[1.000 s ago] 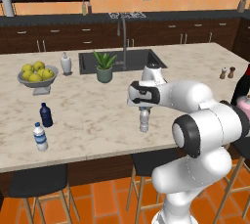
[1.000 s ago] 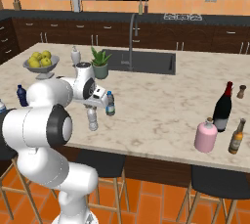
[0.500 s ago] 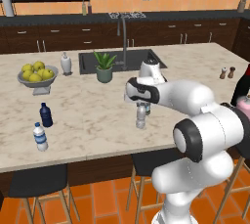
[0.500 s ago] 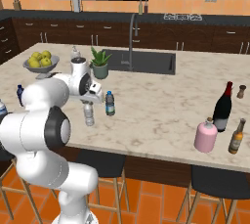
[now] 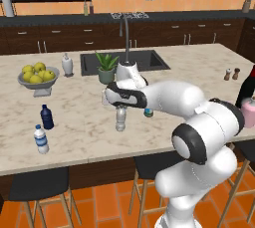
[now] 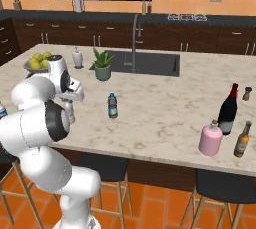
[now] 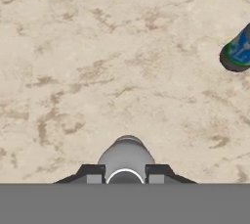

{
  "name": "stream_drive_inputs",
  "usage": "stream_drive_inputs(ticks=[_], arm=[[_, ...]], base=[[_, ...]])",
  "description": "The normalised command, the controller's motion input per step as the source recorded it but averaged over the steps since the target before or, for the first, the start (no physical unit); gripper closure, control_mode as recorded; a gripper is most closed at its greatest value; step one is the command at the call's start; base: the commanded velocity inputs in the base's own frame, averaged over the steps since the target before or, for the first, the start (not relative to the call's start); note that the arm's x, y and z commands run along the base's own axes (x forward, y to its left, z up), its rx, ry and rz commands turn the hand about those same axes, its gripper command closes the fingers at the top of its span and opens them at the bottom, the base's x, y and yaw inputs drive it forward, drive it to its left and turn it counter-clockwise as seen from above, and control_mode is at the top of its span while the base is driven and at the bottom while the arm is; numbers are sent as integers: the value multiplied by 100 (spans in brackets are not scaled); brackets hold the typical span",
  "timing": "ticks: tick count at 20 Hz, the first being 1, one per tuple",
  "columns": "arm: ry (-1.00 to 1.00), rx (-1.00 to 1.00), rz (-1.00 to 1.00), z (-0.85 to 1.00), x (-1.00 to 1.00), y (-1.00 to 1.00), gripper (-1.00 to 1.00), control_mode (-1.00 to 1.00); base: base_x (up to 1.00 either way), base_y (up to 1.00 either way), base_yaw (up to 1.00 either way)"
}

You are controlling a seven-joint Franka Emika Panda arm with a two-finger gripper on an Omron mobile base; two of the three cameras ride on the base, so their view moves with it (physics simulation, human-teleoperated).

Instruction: Move the plastic bottles in the middle to the plastics group, and the glass bottles in the middle to the glass group.

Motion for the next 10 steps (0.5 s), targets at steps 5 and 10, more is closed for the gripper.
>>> stream_drive_inputs(ticks=[5,10], arm=[[0,0,2,4,5,100,100,-100],[0,0,0,20,0,100,100,-100]], base=[[0,0,0],[0,0,0]])
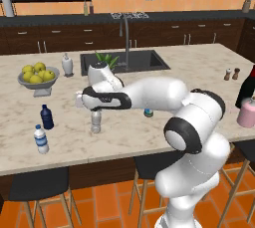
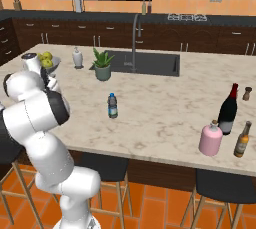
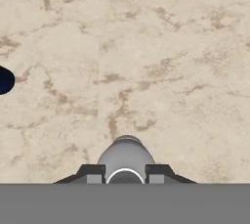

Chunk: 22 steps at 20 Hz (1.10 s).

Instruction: Move the plastic bottles in the middle to the plastics group, and the glass bottles in the middle to the glass group.

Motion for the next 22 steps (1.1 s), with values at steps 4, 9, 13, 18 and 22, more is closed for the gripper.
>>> stream_drive_inputs(ticks=[4,9,13,18,22], arm=[[0,0,0,17,0,100,100,-100],[0,0,0,0,0,85,100,-100],[0,0,0,2,0,39,100,-100],[0,0,0,-20,0,5,100,-100],[0,0,0,-23,0,0,100,-100]], base=[[0,0,0],[0,0,0],[0,0,0],[0,0,0],[0,0,0]])
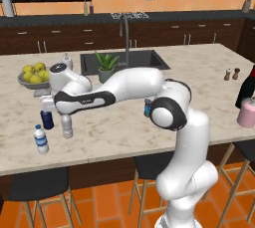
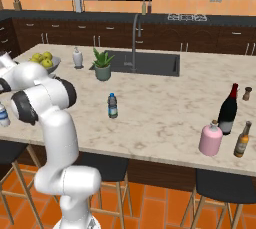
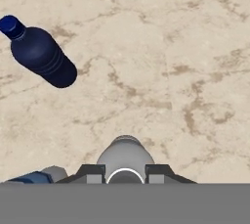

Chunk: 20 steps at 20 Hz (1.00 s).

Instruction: Move the plastic bottles in the middle to the plastics group, and the glass bottles in the middle to the glass group.

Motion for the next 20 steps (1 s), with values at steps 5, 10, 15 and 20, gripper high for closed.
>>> stream_drive_inputs(ticks=[5,10,15,20], arm=[[2,0,0,-18,0,0,100,-100],[1,0,1,-9,0,0,100,-100],[0,0,1,-5,0,0,100,-100],[0,0,0,-28,0,0,100,-100]], base=[[0,0,0],[0,0,0],[0,0,0],[0,0,0]])
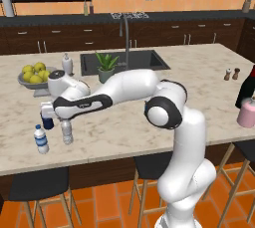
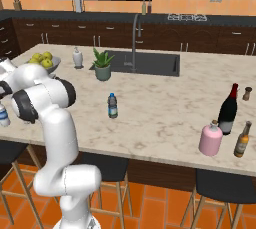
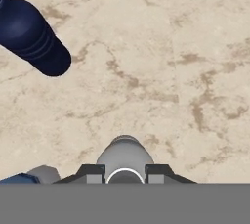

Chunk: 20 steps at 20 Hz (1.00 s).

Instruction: Move the plastic bottles in the middle to the plastics group, and the glass bottles in the middle to the glass group.

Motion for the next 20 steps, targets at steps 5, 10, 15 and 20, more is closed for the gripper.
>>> stream_drive_inputs(ticks=[5,10,15,20], arm=[[0,0,0,-7,0,0,100,-100],[0,0,0,-23,0,0,100,-100],[0,0,0,-4,0,0,-100,-100],[0,0,0,0,0,0,-100,-100]], base=[[0,0,0],[0,0,0],[0,0,0],[0,0,0]])
